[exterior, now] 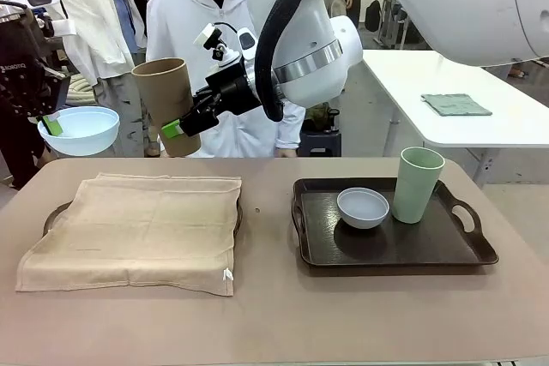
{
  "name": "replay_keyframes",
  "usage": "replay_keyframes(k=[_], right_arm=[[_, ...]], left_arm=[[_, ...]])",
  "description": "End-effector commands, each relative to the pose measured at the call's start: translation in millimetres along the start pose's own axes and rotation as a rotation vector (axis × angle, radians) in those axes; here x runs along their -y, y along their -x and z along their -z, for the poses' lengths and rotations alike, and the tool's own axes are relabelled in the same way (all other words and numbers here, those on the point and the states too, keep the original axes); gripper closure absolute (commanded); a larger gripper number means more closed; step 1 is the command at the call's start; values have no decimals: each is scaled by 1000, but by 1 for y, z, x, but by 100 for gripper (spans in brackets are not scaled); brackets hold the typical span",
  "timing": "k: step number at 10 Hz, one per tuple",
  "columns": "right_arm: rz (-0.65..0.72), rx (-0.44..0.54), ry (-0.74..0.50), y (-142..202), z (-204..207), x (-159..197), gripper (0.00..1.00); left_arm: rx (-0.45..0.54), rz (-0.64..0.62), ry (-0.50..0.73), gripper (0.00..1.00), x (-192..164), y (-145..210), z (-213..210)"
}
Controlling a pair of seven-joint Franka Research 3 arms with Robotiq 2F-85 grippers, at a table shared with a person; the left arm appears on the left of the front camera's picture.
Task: Set up a tray with a mat and arrange the tableware.
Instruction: Place the Picnic Bowl and Reusable plastic cup back onto the Handle tray in front of the human's position.
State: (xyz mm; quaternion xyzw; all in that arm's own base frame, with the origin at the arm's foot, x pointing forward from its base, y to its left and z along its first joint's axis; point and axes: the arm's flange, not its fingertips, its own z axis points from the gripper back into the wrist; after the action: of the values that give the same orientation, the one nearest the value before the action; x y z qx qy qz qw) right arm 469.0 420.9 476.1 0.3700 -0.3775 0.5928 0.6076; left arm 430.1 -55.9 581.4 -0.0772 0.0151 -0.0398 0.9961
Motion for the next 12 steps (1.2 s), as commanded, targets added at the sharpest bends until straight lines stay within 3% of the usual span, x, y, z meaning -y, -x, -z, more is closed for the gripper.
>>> replay_keyframes(k=[1,3,4,6,9,12], right_arm=[[-20,14,-8,2,0,1,78],[-20,14,-8,2,0,1,78],[0,0,0,0,0,0,19],[-68,82,-7,36,5,11,19],[-78,114,-30,81,26,17,19],[-12,126,-42,135,50,19,19]], left_arm=[[0,2,-1,100,1,1,0],[0,2,-1,100,1,1,0],[0,0,0,96,0,0,0],[-14,7,20,96,-14,-15,42],[36,1,40,96,-32,-26,80],[78,14,61,96,-49,-37,116]])
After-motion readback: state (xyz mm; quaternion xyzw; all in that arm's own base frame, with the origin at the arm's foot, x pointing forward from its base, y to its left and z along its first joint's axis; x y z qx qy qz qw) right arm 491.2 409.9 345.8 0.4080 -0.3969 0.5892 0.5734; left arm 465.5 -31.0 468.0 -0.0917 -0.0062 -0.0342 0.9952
